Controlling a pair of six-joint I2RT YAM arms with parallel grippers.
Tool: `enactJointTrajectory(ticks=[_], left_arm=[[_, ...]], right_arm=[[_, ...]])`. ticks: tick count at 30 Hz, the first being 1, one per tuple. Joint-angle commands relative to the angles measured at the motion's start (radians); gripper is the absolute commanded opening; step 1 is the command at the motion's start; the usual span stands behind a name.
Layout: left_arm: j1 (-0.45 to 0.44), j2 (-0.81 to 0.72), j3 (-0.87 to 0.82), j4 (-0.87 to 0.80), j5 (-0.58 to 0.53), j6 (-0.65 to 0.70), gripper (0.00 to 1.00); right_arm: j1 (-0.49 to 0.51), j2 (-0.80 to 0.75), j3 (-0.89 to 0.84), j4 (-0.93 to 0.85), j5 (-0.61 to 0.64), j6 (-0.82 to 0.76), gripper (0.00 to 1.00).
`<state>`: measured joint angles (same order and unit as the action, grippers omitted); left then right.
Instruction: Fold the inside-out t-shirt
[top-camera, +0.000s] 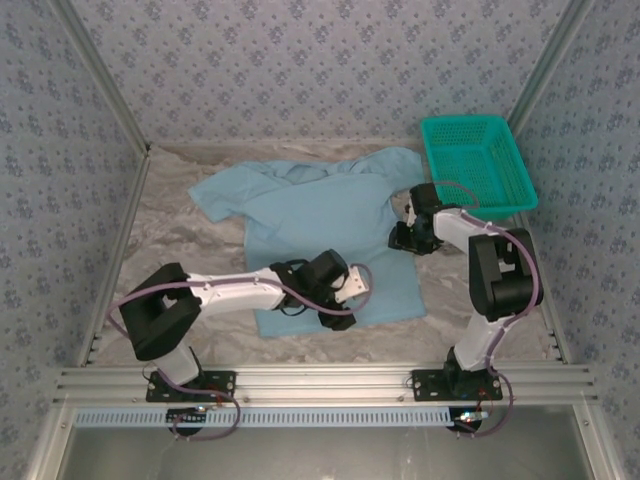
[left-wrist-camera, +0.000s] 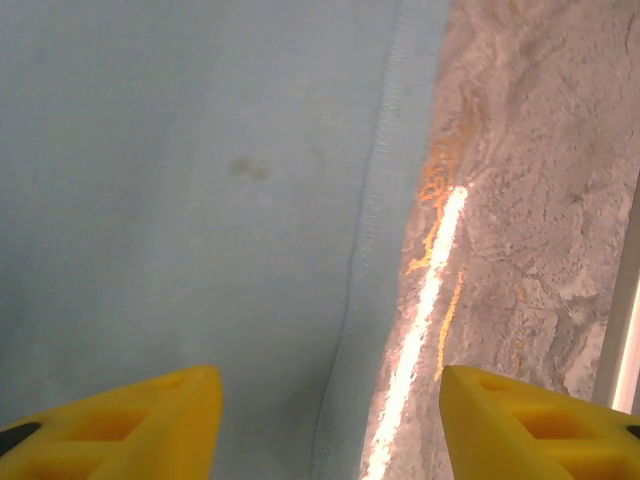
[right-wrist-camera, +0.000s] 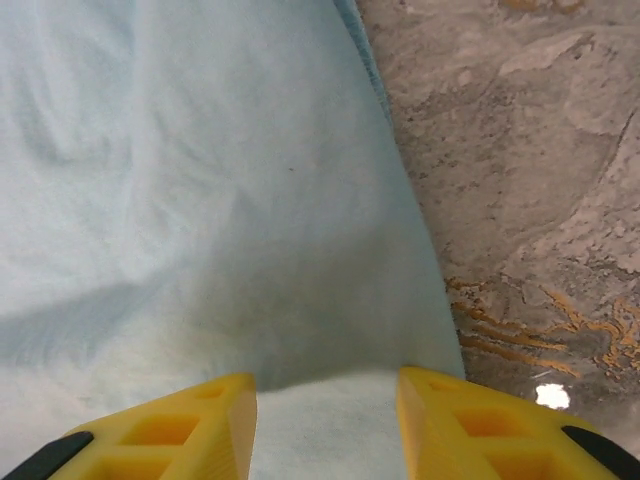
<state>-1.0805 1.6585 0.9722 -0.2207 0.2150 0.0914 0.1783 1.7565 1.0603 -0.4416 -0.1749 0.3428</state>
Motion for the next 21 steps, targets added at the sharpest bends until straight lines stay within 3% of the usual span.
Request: enactJointTrajectory(ticks=[1, 9, 13, 17, 21], left_arm=[[-0.029, 0.026, 0.034, -0.060, -0.097, 0.116, 0.57], [-0.077, 0.135, 0.073, -0.087, -0.201, 0.186, 0.46], [-0.078, 0.156, 0.084, -0.077, -0.220, 0.168, 0.28], [-0.029, 0.150, 0.094, -0.082, -0.107, 0.095, 0.11], [0.041, 0.151, 0.121, -0.111, 0.024, 0.028, 0.07]], right_arm=[[0.012, -0.088, -0.025, -0.022, -0.006, -0.022, 0.45], [0.011, -0.134, -0.080, -0.001, -0.041, -0.024, 0.45], [0.012, -0.152, -0.087, -0.003, -0.043, -0.024, 0.45], [0.020, -0.198, -0.095, -0.027, -0.033, -0.024, 0.45], [0.041, -0.275, -0.116, -0.061, -0.022, -0.025, 0.46]])
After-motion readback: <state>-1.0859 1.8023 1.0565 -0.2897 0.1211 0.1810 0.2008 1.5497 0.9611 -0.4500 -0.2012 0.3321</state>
